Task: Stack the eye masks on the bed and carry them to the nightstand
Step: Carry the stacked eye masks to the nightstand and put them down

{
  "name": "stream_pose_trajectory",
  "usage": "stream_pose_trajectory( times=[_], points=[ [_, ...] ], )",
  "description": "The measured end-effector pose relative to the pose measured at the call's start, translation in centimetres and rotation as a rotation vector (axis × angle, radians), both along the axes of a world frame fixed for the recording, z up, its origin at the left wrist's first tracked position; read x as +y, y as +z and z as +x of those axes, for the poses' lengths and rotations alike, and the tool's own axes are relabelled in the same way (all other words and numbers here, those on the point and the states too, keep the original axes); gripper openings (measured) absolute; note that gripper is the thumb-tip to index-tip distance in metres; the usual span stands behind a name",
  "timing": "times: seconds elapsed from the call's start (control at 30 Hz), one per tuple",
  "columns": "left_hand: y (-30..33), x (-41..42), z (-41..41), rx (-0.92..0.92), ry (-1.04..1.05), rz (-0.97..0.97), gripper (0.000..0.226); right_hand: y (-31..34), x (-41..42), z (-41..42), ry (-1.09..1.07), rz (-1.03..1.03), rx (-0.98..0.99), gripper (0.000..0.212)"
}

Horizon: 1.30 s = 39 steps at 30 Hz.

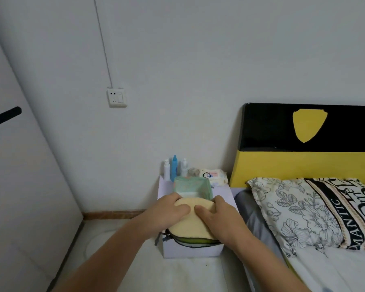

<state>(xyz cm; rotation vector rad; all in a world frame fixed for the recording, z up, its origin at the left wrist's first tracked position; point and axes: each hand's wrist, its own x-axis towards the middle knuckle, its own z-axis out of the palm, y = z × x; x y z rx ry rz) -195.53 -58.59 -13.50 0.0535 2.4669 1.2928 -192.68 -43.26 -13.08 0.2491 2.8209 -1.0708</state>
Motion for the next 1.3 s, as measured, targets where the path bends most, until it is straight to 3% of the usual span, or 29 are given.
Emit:
stream_pose_trajectory(
  times=[0.2, 0.43, 0.87, 1.1, 1.3],
  points=[
    [-1.5, -0.9, -6.4, -0.068, -0.041, -0.03, 0.017, -1.4, -0.9, -6.1, -0.007, -0.015, -0.059, 0.049],
    [-3.7, -0.5, -13.9, -0.097, -0.035, -0.057, 0.001, -3.5, -0.5, -13.8, 0.016, -0.025, -0.11, 0.049],
    [-8.3, 6.2, -28.1, -0.22, 0.05, -0.042, 0.042, -8.4, 5.5, -29.5, 0.043, -0.047, -0.252, 0.05],
    [-12.4, 7.3, -32.2, -0.296, 0.095, -0.067, 0.031, -12.7, 6.6, -34.2, 0.076, -0.052, -0.351, 0.045],
    [-16.6, 7.3, -35.1, -0.33, 0.041, -0.135, 0.036, -16.7, 6.8, -36.8, 0.099, -0.032, -0.394, 0.043]
  ],
)
